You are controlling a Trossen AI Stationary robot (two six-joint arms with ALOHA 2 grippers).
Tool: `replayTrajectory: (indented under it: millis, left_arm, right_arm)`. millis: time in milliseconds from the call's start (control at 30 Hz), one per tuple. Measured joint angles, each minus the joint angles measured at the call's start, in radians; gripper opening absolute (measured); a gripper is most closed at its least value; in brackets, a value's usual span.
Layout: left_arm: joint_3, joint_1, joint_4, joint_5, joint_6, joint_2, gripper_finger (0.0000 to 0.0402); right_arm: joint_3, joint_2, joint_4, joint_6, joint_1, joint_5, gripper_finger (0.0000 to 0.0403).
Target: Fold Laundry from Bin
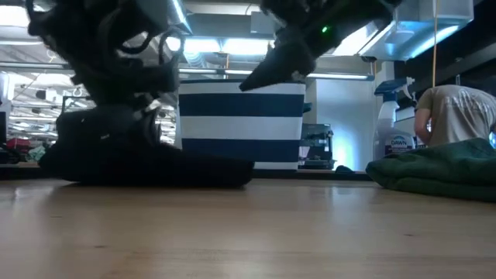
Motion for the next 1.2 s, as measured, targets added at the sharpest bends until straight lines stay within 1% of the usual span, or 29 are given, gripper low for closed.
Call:
replayTrajectory:
  millis: [67, 167, 233, 333, 433, 533, 600, 667, 800, 900, 1000, 1100, 1200]
  left_arm:
    - [0.019, 0.010, -0.013, 0.009, 0.001, -0.010, 0.0034]
    - [0.044, 0.028, -0.015, 0.033, 0.012, -0.013, 0.0034]
    - [0.060, 0.042, -0.018, 0.057, 0.025, -0.013, 0.0034]
    - [0.085, 0.061, -0.014, 0.093, 0.028, -0.013, 0.0034]
    - [0.104, 0.073, -0.016, 0.123, 0.028, -0.013, 0.0034]
    - [0.121, 0.086, -0.018, 0.150, 0.028, -0.013, 0.0034]
    - [0.130, 0.094, -0.020, 0.168, 0.027, -0.013, 0.0034]
    - [0.142, 0.101, -0.021, 0.176, 0.026, -0.013, 0.0034]
    - [0.177, 0.116, -0.019, 0.189, 0.025, -0.013, 0.0034]
    - [0.203, 0.118, -0.019, 0.189, 0.028, -0.013, 0.0034]
    - [0.220, 0.117, -0.018, 0.205, 0.044, -0.014, 0.0034]
    - [0.224, 0.116, -0.018, 0.216, 0.045, -0.014, 0.0034]
    - [0.224, 0.115, -0.018, 0.217, 0.045, -0.013, 0.0034]
  right_arm:
    - [0.002, 0.021, 0.016, -0.007, 0.032, -0.041, 0.0157]
    - [0.000, 0.063, 0.024, -0.027, 0.073, -0.048, 0.0166]
    - [0.000, 0.088, 0.041, -0.040, 0.087, -0.048, 0.0186]
    - [0.000, 0.133, 0.077, -0.041, 0.093, -0.044, 0.0231]
    - [0.000, 0.168, 0.130, -0.037, 0.093, -0.002, 0.0285]
    - [0.000, 0.198, 0.171, -0.042, 0.093, 0.093, 0.0333]
    - [0.000, 0.215, 0.170, -0.044, 0.092, 0.168, 0.0355]
    - [0.000, 0.224, 0.172, -0.045, 0.090, 0.214, 0.0367]
    - [0.000, 0.240, 0.172, -0.045, 0.091, 0.258, 0.0368]
    - [0.000, 0.242, 0.151, -0.045, 0.085, 0.307, 0.0359]
    - [0.000, 0.242, 0.131, -0.045, 0.068, 0.322, 0.0346]
    - [0.000, 0.242, 0.134, -0.045, 0.053, 0.320, 0.0323]
    - [0.000, 0.242, 0.114, -0.045, 0.040, 0.285, 0.0285]
